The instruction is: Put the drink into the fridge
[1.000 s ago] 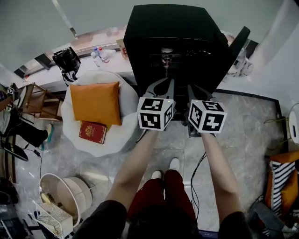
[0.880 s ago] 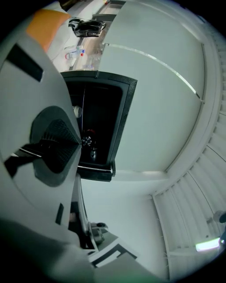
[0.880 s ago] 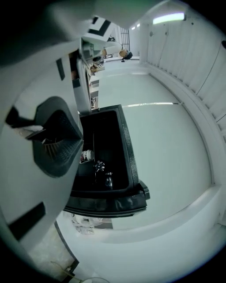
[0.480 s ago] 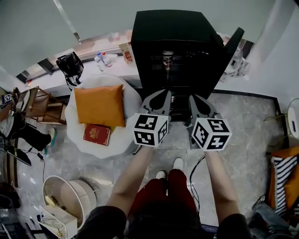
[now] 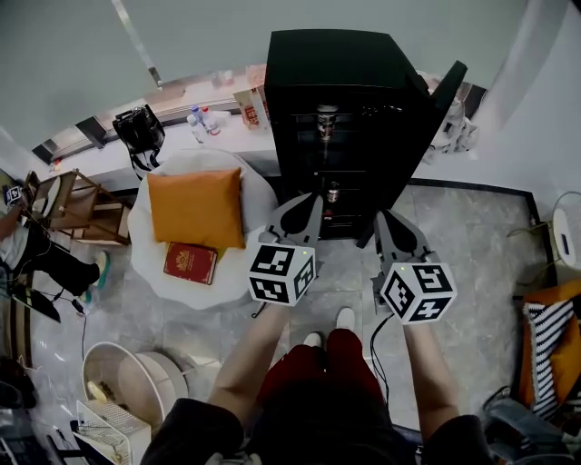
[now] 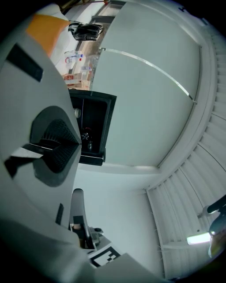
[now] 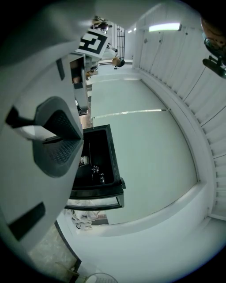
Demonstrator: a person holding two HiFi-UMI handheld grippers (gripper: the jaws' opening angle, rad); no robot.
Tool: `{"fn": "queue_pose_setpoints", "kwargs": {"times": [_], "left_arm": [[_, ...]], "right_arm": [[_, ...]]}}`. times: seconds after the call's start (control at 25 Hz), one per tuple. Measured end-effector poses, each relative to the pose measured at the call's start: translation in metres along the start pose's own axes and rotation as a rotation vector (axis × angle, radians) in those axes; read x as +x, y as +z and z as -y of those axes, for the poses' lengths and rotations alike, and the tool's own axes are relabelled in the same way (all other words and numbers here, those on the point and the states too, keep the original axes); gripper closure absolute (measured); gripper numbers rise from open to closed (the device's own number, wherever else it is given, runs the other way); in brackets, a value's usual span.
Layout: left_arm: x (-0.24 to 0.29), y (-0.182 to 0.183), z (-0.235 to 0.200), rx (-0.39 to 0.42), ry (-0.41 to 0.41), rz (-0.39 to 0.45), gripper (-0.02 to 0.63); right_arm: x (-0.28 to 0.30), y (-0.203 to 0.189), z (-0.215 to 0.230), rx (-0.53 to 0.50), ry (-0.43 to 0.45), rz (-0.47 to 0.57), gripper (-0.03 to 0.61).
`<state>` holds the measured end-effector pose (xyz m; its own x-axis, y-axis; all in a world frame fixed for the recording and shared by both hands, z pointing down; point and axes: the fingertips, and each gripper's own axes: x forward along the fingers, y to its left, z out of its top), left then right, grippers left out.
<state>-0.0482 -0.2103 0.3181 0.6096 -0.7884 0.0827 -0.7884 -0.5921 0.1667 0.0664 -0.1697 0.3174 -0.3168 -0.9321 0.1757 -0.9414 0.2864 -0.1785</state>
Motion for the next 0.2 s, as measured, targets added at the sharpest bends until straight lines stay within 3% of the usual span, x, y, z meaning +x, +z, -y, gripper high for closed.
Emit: {"fn": "queue_pose_setpoints", "kwargs": {"times": [0.2], "left_arm": [[-0.022, 0.003, 0.000, -0.012, 0.006, 0.010, 0.604]], "right_arm": [[-0.024, 0.001, -0.006, 0.008, 0.016, 0.004, 0.560]]}}
